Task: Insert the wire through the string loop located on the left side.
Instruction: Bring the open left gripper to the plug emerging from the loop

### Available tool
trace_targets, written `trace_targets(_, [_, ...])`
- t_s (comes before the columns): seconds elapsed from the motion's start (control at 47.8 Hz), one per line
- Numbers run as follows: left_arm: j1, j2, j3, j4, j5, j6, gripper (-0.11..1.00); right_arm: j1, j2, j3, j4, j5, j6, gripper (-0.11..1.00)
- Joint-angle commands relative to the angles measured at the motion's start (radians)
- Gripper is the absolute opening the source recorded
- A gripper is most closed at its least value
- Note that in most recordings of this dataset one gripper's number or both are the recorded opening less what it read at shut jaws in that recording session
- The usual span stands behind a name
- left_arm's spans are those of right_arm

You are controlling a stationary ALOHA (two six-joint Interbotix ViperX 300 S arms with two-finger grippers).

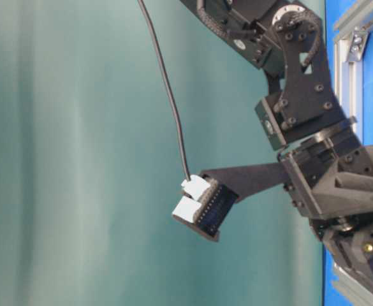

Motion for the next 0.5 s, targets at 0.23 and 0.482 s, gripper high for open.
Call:
trace_targets(0.23, [-0.003,-0.012,-0.015,0.003,-0.003,-0.002,0.88,0.002,-0.023,-0.021,0.002,-0.002,0.002,0.00])
trace_targets(0.482, [-0.003,0.012,-0.037,0.002,0.023,-0.002,0.88,0.002,-0.025,-0.021,0.002,-0.002,0.003,0.00])
